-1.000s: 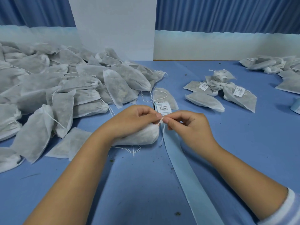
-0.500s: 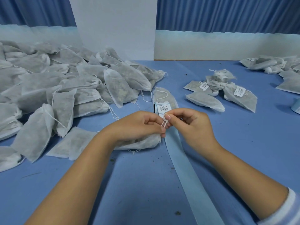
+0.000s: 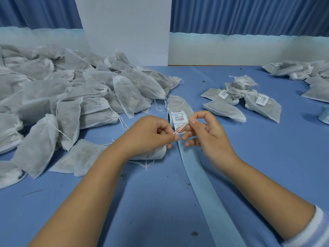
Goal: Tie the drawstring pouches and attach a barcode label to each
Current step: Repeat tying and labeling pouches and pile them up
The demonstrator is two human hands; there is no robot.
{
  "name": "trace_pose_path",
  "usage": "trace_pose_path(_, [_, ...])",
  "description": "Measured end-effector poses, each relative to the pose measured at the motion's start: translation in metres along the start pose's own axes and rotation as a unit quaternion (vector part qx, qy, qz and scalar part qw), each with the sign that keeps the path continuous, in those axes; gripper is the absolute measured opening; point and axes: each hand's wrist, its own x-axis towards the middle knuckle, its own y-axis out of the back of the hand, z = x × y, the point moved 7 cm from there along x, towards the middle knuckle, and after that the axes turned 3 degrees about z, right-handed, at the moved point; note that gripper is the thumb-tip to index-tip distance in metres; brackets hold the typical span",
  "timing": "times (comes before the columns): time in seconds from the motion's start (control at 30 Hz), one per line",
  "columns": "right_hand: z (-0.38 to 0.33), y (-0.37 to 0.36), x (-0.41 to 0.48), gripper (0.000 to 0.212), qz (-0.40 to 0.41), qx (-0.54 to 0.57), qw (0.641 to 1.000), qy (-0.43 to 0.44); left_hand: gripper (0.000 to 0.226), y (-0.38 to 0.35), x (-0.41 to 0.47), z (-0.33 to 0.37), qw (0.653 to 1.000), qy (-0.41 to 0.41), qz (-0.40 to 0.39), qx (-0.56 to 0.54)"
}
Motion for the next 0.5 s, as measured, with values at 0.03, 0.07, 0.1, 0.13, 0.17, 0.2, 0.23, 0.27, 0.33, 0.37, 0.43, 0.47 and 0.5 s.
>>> trace_pose_path(0.03, [0.0004, -0.0006, -0.0004, 0.009, -0.001, 0.007, 1.000, -0.007, 0.017, -0.0007, -0.0002, 0.0005, 1.000, -0.003, -0.001, 0.010])
trace_pose_path(0.07, [0.0004, -0.0006, -0.0005, 0.009, -0.001, 0.012, 1.000, -0.012, 0.017, -0.0010, -0.0004, 0.0007, 1.000, -0.004, -0.001, 0.016])
trace_pose_path(0.1, [0.0002, -0.0004, -0.0004, 0.009, 0.000, 0.015, 1.000, -0.015, 0.018, -0.0009, -0.0003, 0.0006, 1.000, -0.003, 0.000, 0.020])
trace_pose_path(0.13, [0.0001, 0.0003, -0.0003, 0.008, 0.003, 0.016, 1.000, -0.017, 0.019, -0.0003, -0.0005, 0.0003, 1.000, -0.002, 0.002, 0.024])
trace_pose_path(0.17, [0.0000, 0.0009, -0.0002, 0.008, 0.005, 0.014, 1.000, -0.019, 0.019, 0.0001, -0.0004, 0.0006, 1.000, -0.003, 0.004, 0.027])
trace_pose_path(0.2, [0.0001, 0.0014, 0.0000, 0.007, 0.007, 0.013, 1.000, -0.020, 0.020, 0.0004, -0.0006, 0.0011, 0.999, -0.006, 0.004, 0.031])
trace_pose_path(0.23, [0.0002, 0.0015, -0.0002, 0.007, 0.008, 0.011, 1.000, -0.022, 0.020, 0.0001, -0.0007, 0.0016, 0.999, -0.009, 0.002, 0.034])
trace_pose_path(0.27, [0.0005, 0.0010, 0.0000, 0.007, 0.007, 0.009, 1.000, -0.022, 0.021, -0.0006, -0.0010, 0.0020, 0.999, -0.010, -0.001, 0.037])
trace_pose_path(0.33, [0.0006, -0.0003, -0.0003, 0.008, 0.003, 0.002, 1.000, -0.020, 0.022, -0.0025, -0.0012, 0.0029, 0.999, -0.009, -0.012, 0.046])
trace_pose_path(0.37, [0.0008, -0.0010, -0.0009, 0.008, 0.000, 0.002, 1.000, -0.019, 0.022, -0.0036, -0.0010, 0.0031, 0.998, -0.009, -0.018, 0.053])
trace_pose_path(0.43, [0.0016, -0.0030, -0.0018, 0.009, -0.010, 0.017, 0.999, -0.025, 0.024, -0.0055, -0.0013, 0.0040, 0.997, -0.007, -0.028, 0.065])
trace_pose_path(0.47, [0.0025, -0.0043, -0.0023, 0.009, -0.018, 0.031, 0.999, -0.033, 0.024, -0.0059, -0.0020, 0.0044, 0.997, -0.007, -0.031, 0.066])
trace_pose_path(0.5, [0.0036, -0.0061, -0.0027, 0.009, -0.027, 0.047, 0.998, -0.045, 0.025, -0.0063, -0.0023, 0.0053, 0.997, -0.010, -0.035, 0.063])
